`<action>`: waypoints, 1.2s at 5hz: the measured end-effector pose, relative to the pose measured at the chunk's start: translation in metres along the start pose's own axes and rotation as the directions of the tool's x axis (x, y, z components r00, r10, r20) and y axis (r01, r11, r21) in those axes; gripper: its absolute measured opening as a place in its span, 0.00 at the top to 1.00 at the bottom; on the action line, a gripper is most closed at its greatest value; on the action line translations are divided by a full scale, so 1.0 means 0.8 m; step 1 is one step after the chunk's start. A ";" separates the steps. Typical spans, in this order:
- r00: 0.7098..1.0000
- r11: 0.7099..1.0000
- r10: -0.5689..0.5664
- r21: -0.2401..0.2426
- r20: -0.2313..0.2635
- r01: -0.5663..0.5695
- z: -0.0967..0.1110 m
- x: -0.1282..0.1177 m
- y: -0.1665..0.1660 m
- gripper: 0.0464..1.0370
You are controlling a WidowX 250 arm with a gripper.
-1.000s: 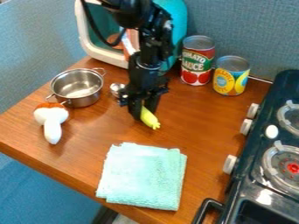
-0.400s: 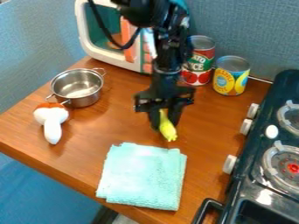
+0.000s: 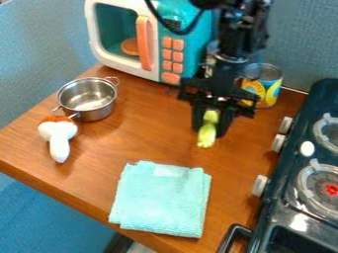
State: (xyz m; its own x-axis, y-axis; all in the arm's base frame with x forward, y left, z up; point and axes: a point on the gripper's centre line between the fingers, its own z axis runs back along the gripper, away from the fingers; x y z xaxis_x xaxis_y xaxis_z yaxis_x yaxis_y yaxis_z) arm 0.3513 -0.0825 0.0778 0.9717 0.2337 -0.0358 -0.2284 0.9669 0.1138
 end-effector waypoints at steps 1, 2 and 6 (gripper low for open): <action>0.967 0.968 -0.249 0.042 0.055 0.247 0.006 -0.001 -0.022 0.59; 0.917 0.920 -0.391 0.057 0.078 0.387 -0.009 0.000 -0.025 0.59; 0.945 0.946 -0.323 0.023 0.044 0.322 -0.053 0.032 -0.020 0.52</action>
State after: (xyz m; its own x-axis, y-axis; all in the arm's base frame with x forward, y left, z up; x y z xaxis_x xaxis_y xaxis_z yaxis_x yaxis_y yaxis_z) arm 0.3774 -0.0878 0.0326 0.9950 -0.0957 -0.0270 0.0982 0.9880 0.1191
